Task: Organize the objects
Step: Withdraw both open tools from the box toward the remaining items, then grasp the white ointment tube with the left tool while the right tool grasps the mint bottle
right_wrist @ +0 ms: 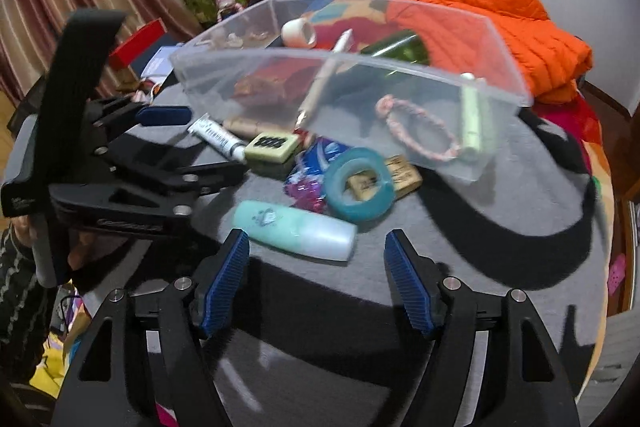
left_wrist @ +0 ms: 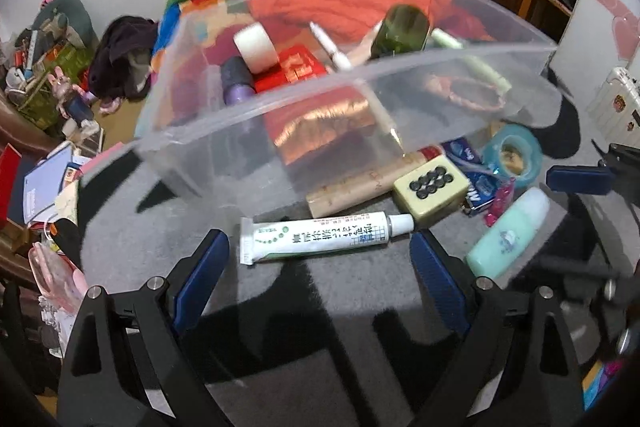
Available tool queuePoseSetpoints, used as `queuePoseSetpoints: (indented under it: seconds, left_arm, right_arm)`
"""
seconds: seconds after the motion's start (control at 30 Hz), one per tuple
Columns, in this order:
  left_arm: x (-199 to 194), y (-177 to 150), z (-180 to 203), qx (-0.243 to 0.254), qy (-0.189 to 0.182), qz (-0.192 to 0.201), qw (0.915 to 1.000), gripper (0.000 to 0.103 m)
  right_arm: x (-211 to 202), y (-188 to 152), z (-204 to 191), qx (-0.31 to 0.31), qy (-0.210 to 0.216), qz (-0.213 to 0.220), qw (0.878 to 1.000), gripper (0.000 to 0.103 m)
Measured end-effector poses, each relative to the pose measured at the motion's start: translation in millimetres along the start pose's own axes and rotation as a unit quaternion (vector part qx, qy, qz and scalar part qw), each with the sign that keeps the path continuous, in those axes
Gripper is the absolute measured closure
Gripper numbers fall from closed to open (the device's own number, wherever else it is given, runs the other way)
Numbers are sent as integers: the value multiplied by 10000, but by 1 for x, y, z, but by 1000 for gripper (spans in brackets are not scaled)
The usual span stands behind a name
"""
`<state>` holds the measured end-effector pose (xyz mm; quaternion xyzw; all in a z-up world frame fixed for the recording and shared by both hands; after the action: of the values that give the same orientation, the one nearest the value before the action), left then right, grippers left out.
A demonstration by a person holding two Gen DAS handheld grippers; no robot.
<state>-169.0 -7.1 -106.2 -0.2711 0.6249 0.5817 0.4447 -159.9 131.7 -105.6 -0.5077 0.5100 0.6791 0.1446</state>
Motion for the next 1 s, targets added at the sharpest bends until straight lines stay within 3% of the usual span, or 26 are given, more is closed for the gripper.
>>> queuePoseSetpoints:
  seconds: [0.23, 0.3, 0.33, 0.4, 0.57, 0.73, 0.9, 1.0]
  left_arm:
    - [3, 1, -9, -295, -261, -106, 9992, 5]
    - [1, -1, -6, -224, -225, -52, 9995, 13]
    - [0, -1, -3, -183, -243, -26, 9995, 17]
    - [-2, -2, 1, -120, -129, 35, 9998, 17]
    - [-7, -5, 1, -123, -99, 87, 9998, 18]
    - [-18, -12, -1, -203, -91, 184, 9996, 18]
    - [-36, -22, 0, -229, -85, 406, 9989, 18]
    - [-47, -30, 0, -265, -92, 546, 9981, 18]
  right_arm:
    - [11, -2, -23, -170, -266, 26, 9995, 34]
    - [11, -1, -23, -82, -303, 38, 9995, 35]
    - [10, -2, -23, -44, -324, 57, 9994, 38]
    - [8, -2, -21, -4, -382, 72, 9992, 54]
    - [3, -4, -12, 171, -286, 51, 9994, 70]
    - [-2, -6, -8, 209, -205, 79, 9995, 75]
    - [-12, -11, -12, 78, -37, 127, 9999, 89]
    - [-18, -17, -17, -62, 119, 123, 9998, 90]
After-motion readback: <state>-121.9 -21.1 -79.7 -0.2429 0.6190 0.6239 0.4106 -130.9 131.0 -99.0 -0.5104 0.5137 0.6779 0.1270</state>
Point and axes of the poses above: each gripper's, at about its wrist camera, not at the fingertips, and x roughly the way its jaws point, z to its right, y to its top, the point moved 2 cm from there along x, roughly the way its jaws point, and after that the axes turned 9 degrees about -y, right-handed, at the moved point
